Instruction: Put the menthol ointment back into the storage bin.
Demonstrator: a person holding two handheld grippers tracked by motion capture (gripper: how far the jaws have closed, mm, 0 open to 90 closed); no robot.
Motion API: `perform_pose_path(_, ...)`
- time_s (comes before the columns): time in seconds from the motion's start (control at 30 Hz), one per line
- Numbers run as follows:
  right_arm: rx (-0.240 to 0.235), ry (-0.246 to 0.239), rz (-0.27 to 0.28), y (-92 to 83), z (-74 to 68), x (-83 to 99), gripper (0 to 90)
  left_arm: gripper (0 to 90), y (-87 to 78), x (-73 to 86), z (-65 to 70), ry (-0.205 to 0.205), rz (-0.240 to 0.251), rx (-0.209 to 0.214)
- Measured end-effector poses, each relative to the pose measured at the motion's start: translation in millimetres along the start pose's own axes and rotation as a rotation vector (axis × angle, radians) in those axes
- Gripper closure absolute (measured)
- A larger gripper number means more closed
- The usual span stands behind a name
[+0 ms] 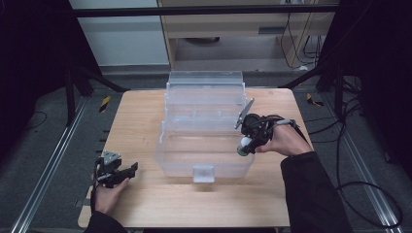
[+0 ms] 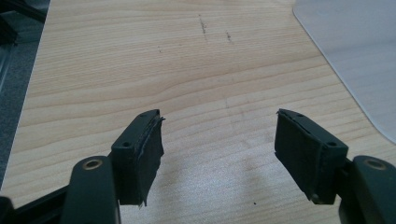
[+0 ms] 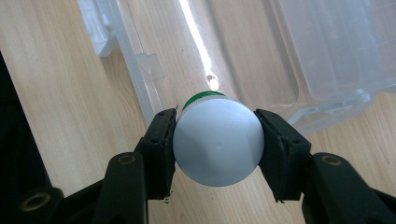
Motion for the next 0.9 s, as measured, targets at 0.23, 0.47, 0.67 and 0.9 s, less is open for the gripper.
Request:
perform_pose_path(0.23,-0.009,0.009,-0.02,10.7,0.0,6.3,50.4,31.8,0.2,-0.1,0.0,0.0,0.0,0.0)
perform_pose_path(0.47,-0.02,0.008,-0.031,20.5,-1.0,12.7,50.4,31.8,0.1,-0.1,-0.1,0.0,0.0,0.0)
perform_pose_path(0.67,-0.024,0.01,-0.04,26.6,-2.4,18.4,50.5,31.8,0.3,0.0,0.0,0.0,-0.002,-0.001)
perform_pose_path(0.9,-0.031,0.02,-0.037,31.8,-3.2,22.9,50.4,31.8,0.4,0.2,0.2,0.001,-0.003,0.0)
Point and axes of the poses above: each handheld gripper's, and its own axes: y roughly forward along the jaws, x roughly out of its underside, z roughly to its right, the point moved 8 cm from there along y, roughly forward along the jaws, and after that the axes turned 15 degrees about z, right-handed, at the moved point
